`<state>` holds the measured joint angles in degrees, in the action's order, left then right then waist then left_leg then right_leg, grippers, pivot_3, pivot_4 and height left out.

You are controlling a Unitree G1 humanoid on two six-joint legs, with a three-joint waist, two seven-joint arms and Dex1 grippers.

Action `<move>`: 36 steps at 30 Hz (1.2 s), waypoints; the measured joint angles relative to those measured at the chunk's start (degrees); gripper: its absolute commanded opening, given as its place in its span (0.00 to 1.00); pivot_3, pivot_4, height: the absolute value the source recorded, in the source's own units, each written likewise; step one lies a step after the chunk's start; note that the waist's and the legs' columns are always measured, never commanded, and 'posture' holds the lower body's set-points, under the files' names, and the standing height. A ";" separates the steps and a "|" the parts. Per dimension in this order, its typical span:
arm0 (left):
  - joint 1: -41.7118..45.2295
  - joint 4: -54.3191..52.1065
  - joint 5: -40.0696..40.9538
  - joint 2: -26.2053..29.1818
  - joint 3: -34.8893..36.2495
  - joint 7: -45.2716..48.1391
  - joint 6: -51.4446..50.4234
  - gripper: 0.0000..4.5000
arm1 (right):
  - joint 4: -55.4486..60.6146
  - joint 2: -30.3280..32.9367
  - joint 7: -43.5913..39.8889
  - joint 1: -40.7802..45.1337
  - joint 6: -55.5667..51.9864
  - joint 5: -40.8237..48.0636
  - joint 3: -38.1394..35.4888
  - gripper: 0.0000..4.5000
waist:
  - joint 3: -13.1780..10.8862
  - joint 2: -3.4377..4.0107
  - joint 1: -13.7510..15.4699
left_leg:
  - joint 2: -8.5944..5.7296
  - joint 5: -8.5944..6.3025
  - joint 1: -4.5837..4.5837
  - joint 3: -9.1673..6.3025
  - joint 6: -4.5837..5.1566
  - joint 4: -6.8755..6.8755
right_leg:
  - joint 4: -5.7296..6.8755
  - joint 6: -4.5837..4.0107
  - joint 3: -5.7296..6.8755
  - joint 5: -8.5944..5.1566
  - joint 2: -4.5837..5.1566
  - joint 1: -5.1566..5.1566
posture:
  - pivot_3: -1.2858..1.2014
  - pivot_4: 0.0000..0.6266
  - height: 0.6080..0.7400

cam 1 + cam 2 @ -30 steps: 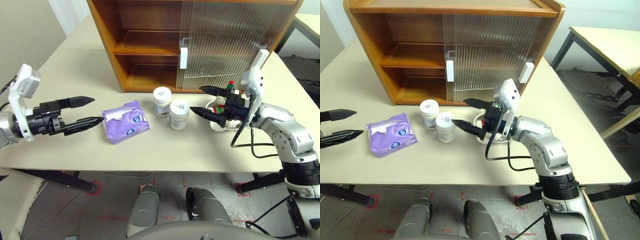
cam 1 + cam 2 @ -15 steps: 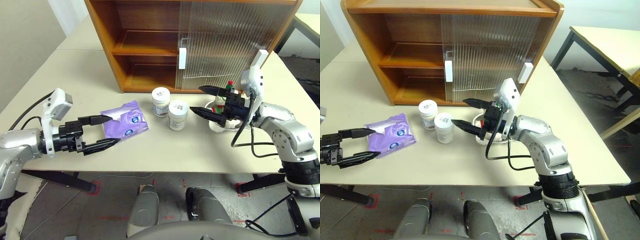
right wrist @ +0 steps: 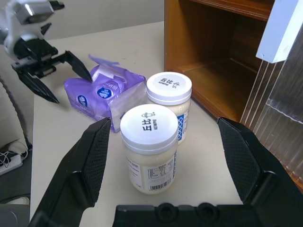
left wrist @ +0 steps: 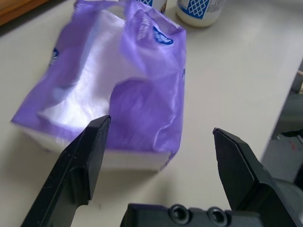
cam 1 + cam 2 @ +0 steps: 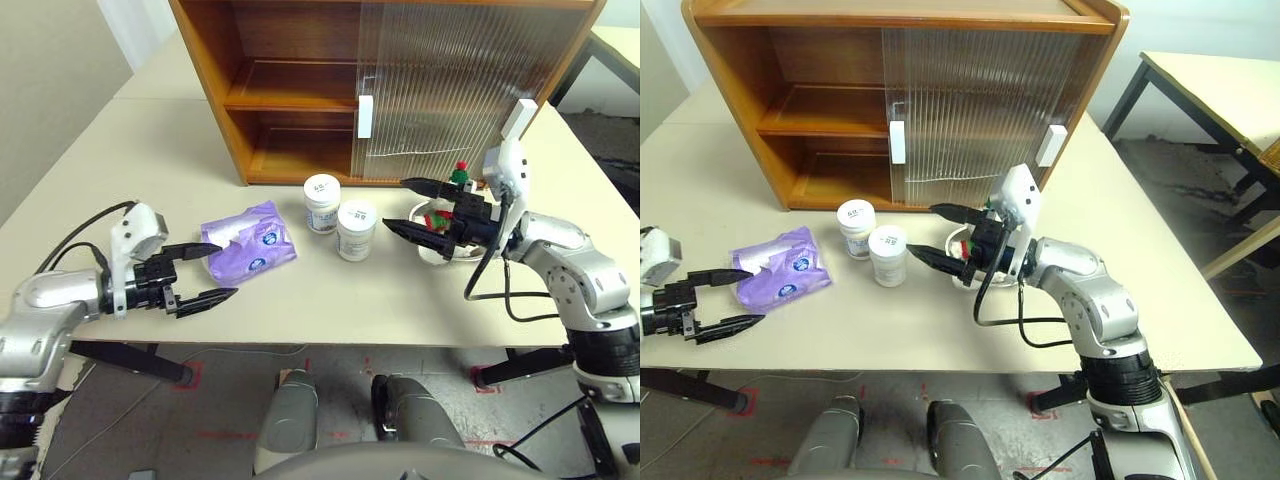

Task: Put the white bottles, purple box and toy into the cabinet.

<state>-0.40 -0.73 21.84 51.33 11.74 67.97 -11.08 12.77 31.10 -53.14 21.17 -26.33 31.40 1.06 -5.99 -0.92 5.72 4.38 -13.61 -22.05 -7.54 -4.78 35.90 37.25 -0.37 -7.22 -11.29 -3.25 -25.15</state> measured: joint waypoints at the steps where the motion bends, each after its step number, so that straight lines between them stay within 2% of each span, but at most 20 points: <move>1: 0.85 0.74 -0.45 -0.74 -0.55 -0.56 0.89 0.99 | 0.02 0.02 0.01 -0.03 0.00 0.00 -0.01 1.00 | 0.00 0.00 -0.04 | 0.00 0.04 0.00 0.00 0.06 0.00 | 0.00 0.00 0.00 0.00 -0.01 0.00 | 0.58 0.20 1.00; 7: 5.34 4.29 -4.01 -5.35 -4.21 -4.00 5.24 0.99 | 0.41 0.08 0.63 -0.47 -0.03 0.01 -0.16 1.00 | 0.01 -0.03 -0.36 | -0.01 0.41 -0.02 0.03 0.67 0.01 | -0.01 0.02 0.05 -0.01 -0.04 0.01 | 0.57 0.19 1.00; 11: 6.09 5.69 -4.20 -5.08 -4.33 -3.97 5.57 0.99 | 1.66 0.11 1.86 -0.18 -1.17 0.15 -0.19 1.00 | 0.01 -0.04 -0.88 | -0.03 0.46 -0.03 0.06 0.76 0.01 | -0.01 0.07 0.14 -0.04 -0.31 0.02 | 0.57 0.19 1.00; 12: 6.21 5.93 -4.19 -4.85 -4.33 -3.77 5.55 0.95 | 1.94 0.11 2.19 0.05 -1.49 0.19 -0.19 1.00 | 0.01 -0.04 -1.02 | -0.03 0.46 -0.03 0.08 0.76 0.01 | -0.01 0.07 0.18 -0.04 -0.36 0.02 | 0.57 0.19 1.00; 15: 6.60 6.22 -4.00 -3.38 -4.32 -2.73 5.07 0.78 | 2.54 0.11 2.88 0.49 -2.33 0.27 -0.21 1.00 | 0.02 -0.04 -1.24 | -0.03 0.46 0.00 0.09 0.76 0.03 | -0.01 0.08 0.18 -0.03 -0.55 0.05 | 0.57 0.19 1.00; 25: 8.56 6.21 -2.41 -0.10 -4.23 1.40 2.54 0.01 | 2.60 0.11 3.13 0.49 -2.91 0.31 -0.23 1.00 | 0.02 -0.03 -1.48 | 0.06 0.44 0.06 -0.01 0.75 0.02 | 0.00 0.07 0.10 -0.03 -0.70 0.06 | 0.57 0.19 1.00; 29: 11.13 6.19 -1.87 1.07 -4.31 3.19 0.86 0.01 | 2.55 0.09 2.99 0.49 -2.87 0.29 -0.24 1.00 | 0.02 -0.04 -1.43 | 0.07 0.43 0.02 -0.05 0.74 0.02 | -0.01 0.07 0.06 -0.03 -0.70 0.05 | 0.57 0.19 1.00; 36: 21.93 6.12 -1.12 2.69 -6.57 8.31 -1.14 0.01 | 2.52 -0.31 3.06 0.63 -2.80 0.25 -0.23 1.00 | 0.02 -0.05 -1.35 | 0.10 0.43 -0.04 -0.14 0.78 0.03 | -0.01 0.05 0.00 -0.01 -0.70 0.04 | 0.57 0.19 1.00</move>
<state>21.53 5.39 20.73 54.02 5.18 76.29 -12.22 15.29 30.79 -50.09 21.80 -29.13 31.65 0.83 -5.97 -0.97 4.37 4.48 -13.18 -22.10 -7.69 -4.00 35.93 37.23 -0.32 -7.22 -11.30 -3.96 -25.11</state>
